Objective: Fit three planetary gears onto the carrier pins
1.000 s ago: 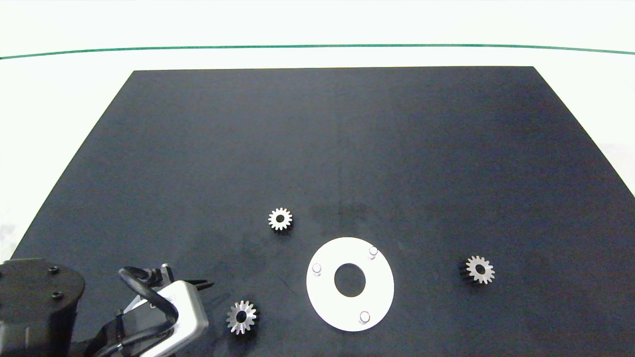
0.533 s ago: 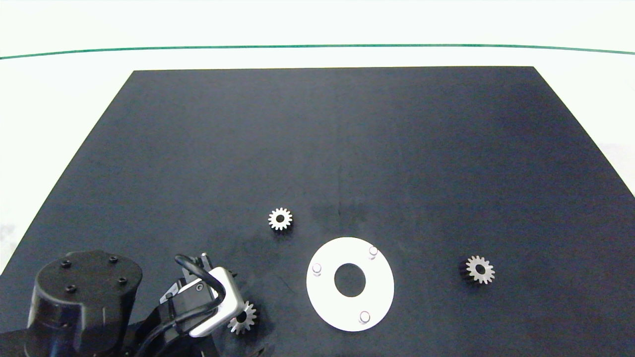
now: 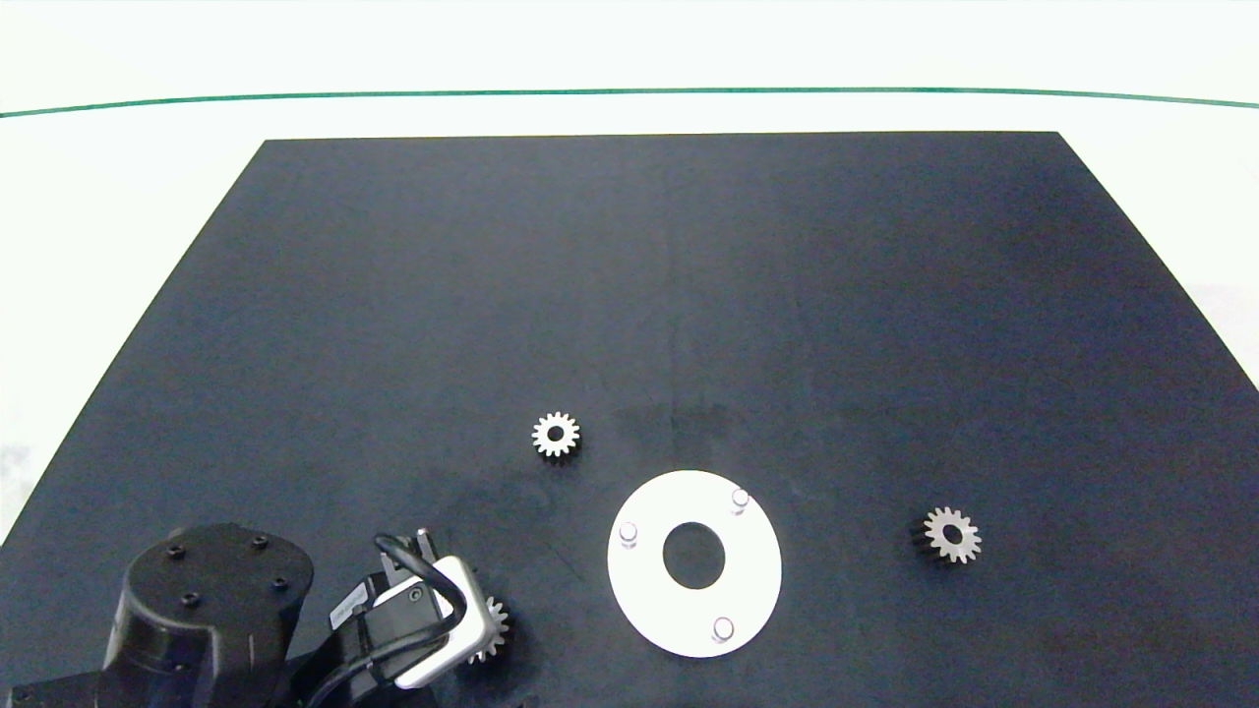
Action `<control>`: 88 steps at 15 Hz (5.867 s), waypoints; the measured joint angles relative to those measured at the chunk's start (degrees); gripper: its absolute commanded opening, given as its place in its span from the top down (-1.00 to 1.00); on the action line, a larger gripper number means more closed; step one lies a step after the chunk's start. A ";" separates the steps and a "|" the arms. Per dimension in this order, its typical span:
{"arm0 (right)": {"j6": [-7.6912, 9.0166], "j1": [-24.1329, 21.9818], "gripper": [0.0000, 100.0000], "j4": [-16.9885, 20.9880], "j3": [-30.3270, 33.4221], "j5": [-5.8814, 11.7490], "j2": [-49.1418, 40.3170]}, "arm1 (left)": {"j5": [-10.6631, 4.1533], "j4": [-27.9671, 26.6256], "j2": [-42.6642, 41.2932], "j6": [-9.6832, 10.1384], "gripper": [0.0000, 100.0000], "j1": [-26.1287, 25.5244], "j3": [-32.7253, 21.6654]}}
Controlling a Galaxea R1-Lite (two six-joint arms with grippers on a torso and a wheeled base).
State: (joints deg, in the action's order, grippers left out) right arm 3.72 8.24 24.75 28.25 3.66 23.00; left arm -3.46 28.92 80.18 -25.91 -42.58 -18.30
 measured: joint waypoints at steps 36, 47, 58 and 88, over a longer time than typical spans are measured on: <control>2.39 -0.20 -1.00 0.24 -2.23 0.30 -2.08 | 2.61 15.54 5.32 -0.30 0.13 3.23 7.14; 2.39 -0.26 -1.00 0.24 -2.17 0.39 -2.12 | 2.61 16.37 5.55 -0.22 0.58 2.89 7.22; 2.45 -0.15 -1.00 0.24 -2.23 0.44 -2.08 | -2.10 12.48 5.40 -0.38 0.74 -6.01 1.60; 3.61 0.07 -1.00 0.02 7.36 0.39 1.80 | -8.85 -10.07 18.91 0.39 0.74 -23.06 -28.67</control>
State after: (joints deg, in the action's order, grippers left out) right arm 7.33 8.31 24.77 35.61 4.05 24.81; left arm -12.31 18.85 99.09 -25.51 -65.65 -46.97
